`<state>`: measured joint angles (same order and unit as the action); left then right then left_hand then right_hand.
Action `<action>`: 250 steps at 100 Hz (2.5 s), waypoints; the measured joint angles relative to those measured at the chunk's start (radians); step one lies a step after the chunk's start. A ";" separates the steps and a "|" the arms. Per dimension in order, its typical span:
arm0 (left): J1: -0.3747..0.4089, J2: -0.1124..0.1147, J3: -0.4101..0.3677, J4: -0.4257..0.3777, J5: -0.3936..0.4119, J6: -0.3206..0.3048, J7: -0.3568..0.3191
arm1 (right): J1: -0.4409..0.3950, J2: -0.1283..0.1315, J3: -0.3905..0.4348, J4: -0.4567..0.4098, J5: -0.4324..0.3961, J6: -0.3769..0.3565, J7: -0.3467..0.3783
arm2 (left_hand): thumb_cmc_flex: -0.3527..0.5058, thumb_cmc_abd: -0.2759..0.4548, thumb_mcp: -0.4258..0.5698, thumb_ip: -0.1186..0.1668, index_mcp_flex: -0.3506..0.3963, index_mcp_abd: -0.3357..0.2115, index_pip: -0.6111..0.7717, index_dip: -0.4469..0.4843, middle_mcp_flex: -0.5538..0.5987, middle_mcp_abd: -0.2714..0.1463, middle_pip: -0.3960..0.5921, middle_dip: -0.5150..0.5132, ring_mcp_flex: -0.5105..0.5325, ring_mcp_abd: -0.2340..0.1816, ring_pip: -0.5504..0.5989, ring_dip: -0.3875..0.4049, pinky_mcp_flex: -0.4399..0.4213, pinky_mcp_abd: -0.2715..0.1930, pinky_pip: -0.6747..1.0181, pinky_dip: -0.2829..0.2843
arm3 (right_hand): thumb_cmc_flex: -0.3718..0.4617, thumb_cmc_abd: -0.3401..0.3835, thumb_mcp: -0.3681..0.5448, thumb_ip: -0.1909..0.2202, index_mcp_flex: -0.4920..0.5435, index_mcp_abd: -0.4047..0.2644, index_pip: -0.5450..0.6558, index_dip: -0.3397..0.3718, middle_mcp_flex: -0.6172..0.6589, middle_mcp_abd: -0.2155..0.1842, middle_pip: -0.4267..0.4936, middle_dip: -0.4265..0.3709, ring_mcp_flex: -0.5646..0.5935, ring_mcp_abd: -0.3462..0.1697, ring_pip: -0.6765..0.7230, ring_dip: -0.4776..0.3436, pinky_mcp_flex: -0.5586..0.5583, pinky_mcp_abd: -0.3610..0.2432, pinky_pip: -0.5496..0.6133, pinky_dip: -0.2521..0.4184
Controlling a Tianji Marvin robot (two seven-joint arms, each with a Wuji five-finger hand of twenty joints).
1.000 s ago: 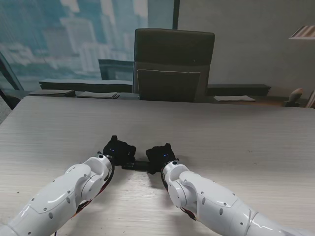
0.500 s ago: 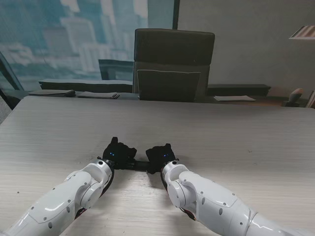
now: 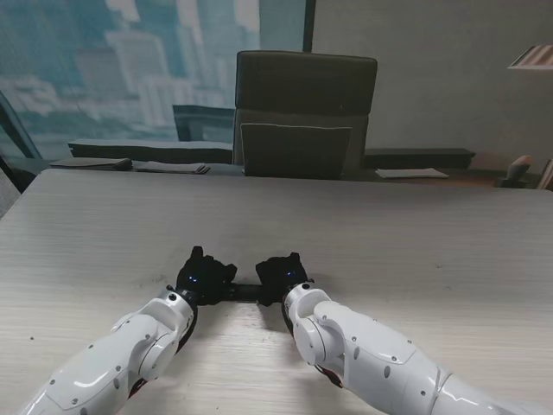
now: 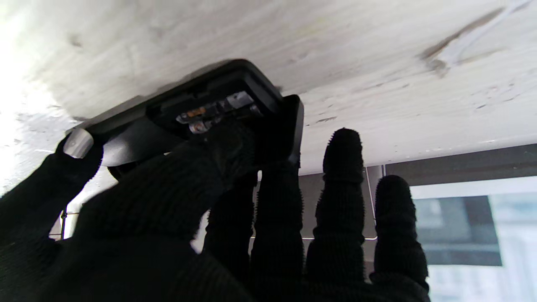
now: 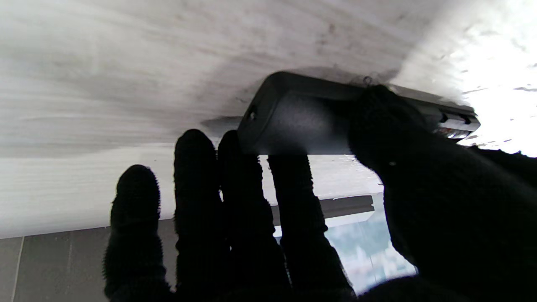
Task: Install the batteries into the remote control and close the cover
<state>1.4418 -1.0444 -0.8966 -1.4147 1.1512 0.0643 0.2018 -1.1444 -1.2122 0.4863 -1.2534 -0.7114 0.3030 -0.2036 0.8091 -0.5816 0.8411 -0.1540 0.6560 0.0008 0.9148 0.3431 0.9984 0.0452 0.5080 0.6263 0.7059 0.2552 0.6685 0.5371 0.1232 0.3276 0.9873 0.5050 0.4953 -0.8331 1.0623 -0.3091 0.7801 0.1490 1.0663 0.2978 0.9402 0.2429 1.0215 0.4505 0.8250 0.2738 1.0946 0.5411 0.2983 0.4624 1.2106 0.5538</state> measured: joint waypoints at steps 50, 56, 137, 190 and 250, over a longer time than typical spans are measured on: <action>0.031 0.004 -0.027 -0.025 0.028 -0.026 0.006 | 0.001 -0.002 -0.001 0.003 0.002 -0.001 -0.002 | -0.116 0.022 0.001 0.000 -0.006 0.013 -0.094 -0.012 -0.124 0.005 0.085 -0.113 -0.022 0.000 -0.037 -0.014 -0.011 0.000 0.000 0.000 | 0.001 -0.001 0.000 -0.001 0.000 0.000 0.002 0.000 0.003 0.001 0.000 0.000 0.000 0.000 0.000 0.000 0.000 0.000 0.000 -0.001; 0.035 0.005 -0.031 -0.029 0.033 -0.031 0.003 | 0.001 -0.002 -0.001 0.003 0.002 -0.002 -0.002 | -0.141 0.022 0.014 0.000 -0.006 0.013 -0.097 -0.011 -0.135 0.005 0.099 -0.135 -0.022 0.000 -0.038 -0.014 -0.012 0.000 0.000 0.000 | 0.001 -0.001 -0.001 -0.001 0.000 0.000 0.003 0.000 0.004 0.001 0.000 0.000 0.000 0.000 0.001 0.000 0.000 0.000 0.000 -0.001; 0.085 0.016 -0.080 -0.080 0.087 -0.070 -0.010 | 0.005 -0.004 -0.003 0.009 0.007 -0.007 -0.001 | -0.166 0.032 0.025 0.005 -0.007 0.010 -0.117 0.012 -0.146 0.005 0.113 -0.181 -0.039 0.000 -0.058 -0.015 -0.015 0.000 -0.010 0.000 | 0.001 -0.001 -0.004 -0.002 0.001 0.008 0.017 0.001 0.015 0.001 0.000 0.000 0.002 0.001 0.003 0.000 0.000 0.000 0.000 -0.002; 0.122 0.016 -0.136 -0.124 0.132 -0.101 0.029 | 0.005 -0.005 -0.003 0.010 0.006 -0.008 -0.004 | -0.179 0.083 -0.012 0.006 -0.007 -0.006 -0.116 0.012 -0.156 0.005 0.113 -0.182 -0.039 0.000 -0.063 -0.015 -0.024 0.000 -0.021 0.000 | 0.001 -0.001 -0.004 -0.002 0.001 0.009 0.022 0.001 0.016 0.001 0.008 0.000 0.003 0.001 0.004 0.000 0.000 0.000 0.000 -0.002; 0.105 -0.005 -0.162 -0.107 0.022 0.051 -0.005 | 0.005 -0.007 -0.003 0.014 0.009 -0.009 -0.008 | -0.288 0.221 -0.157 0.064 0.128 -0.012 0.011 0.048 -0.055 0.018 0.223 -0.150 0.007 0.054 0.043 0.032 0.016 0.013 0.054 0.026 | 0.001 -0.001 -0.004 -0.002 0.001 0.018 0.028 0.003 0.018 0.001 0.010 0.000 0.003 0.001 0.005 0.000 0.000 0.000 0.001 -0.002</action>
<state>1.5467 -1.0491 -1.0586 -1.5212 1.1736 0.1150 0.1970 -1.1397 -1.2196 0.4832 -1.2395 -0.7023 0.2945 -0.2118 0.5211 -0.3607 0.6844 -0.0897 0.7835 -0.0110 0.9262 0.3913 0.9439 0.0633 0.7306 0.4768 0.7126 0.3088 0.7113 0.5695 0.1394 0.3405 1.0409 0.5313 0.4960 -0.8337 1.0579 -0.3114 0.7816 0.1667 1.0943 0.3012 0.9584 0.2439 1.0315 0.4502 0.8278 0.2753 1.0993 0.5411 0.2983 0.4624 1.2112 0.5520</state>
